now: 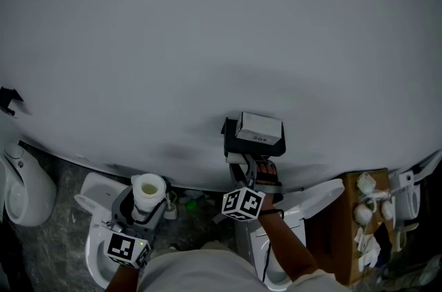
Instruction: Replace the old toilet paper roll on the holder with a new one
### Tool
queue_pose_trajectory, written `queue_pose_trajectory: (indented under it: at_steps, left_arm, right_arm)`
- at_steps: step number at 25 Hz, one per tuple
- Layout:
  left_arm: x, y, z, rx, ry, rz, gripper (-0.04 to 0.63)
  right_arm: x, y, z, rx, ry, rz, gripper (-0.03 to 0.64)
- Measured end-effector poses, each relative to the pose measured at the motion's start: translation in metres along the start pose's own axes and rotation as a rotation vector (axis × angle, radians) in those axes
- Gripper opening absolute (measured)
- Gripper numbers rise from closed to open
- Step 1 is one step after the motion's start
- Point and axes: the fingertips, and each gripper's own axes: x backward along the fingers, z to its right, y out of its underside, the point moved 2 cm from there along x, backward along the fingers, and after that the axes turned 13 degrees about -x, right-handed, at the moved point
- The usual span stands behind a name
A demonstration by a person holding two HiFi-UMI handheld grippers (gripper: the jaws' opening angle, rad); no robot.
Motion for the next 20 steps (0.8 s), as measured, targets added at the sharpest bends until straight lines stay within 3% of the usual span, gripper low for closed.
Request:
queue_pose_trajectory:
  at_steps: [20]
  left_arm:
    - [-0.034, -0.012, 0.039, -0.016, 0.068, 0.020, 0.311]
  right_arm:
    - [0.015, 0.057, 0.036, -0.017, 0.062, -0.044, 0.225]
